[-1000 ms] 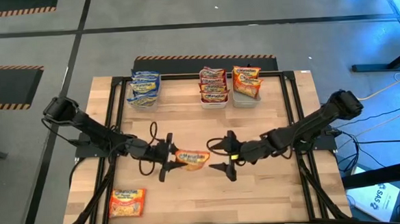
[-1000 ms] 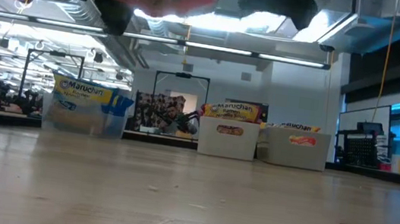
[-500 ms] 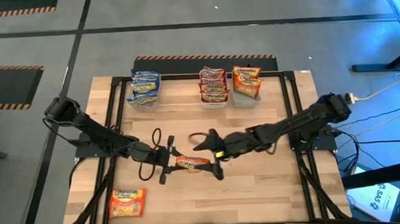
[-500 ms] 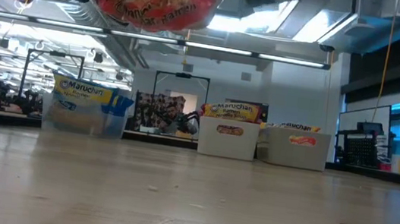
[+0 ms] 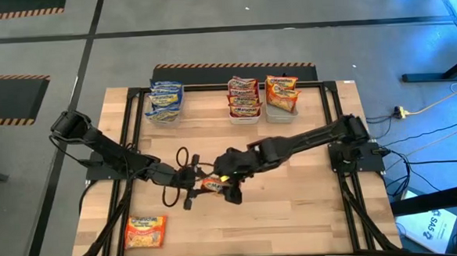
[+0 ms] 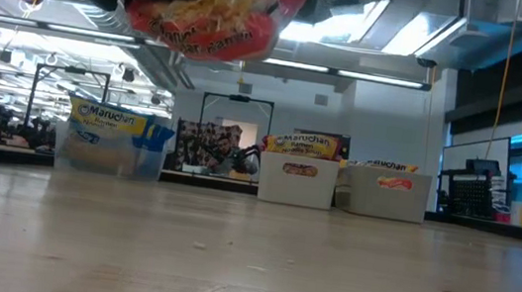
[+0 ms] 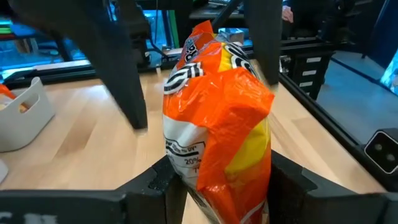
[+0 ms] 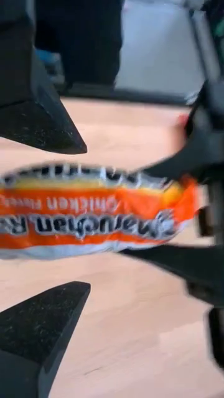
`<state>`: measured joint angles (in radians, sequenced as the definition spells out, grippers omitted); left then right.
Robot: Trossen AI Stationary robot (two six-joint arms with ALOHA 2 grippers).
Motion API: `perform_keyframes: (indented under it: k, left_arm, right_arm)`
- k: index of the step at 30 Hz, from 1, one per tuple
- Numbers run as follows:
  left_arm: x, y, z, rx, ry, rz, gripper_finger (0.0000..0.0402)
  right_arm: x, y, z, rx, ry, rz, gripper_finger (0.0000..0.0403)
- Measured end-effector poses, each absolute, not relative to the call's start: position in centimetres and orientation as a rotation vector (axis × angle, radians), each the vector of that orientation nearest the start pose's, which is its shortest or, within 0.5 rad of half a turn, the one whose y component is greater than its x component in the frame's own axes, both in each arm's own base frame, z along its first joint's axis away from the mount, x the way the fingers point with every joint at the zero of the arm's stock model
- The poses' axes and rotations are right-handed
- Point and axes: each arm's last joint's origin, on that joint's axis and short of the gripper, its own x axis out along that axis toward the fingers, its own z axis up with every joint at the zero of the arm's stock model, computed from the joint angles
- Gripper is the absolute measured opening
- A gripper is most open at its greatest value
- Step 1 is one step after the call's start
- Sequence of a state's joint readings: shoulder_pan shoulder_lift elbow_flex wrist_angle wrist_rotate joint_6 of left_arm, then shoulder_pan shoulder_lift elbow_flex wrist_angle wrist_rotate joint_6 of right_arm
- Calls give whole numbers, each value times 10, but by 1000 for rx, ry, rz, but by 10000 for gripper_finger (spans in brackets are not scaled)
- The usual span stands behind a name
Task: Sort Maruchan noodles
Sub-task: Put the orange noodle pack into the gray bin
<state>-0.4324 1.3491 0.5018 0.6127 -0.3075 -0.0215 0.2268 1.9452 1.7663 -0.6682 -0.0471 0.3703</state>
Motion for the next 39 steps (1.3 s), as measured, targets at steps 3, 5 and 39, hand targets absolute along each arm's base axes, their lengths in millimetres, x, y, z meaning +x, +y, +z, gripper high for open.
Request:
perform_keyframes:
  k: [3,5,39]
  left_arm:
    - [241,-102,195,61,221,-118,155]
    - [241,-101,194,62,230,-114,155]
    - [240,-100,194,42,247,-67,195]
  right_arm:
    - [424,100,284,265,941,94,335]
    - [426,100,284,270,933,106,335]
    - [427,101,283,238,933,129,79]
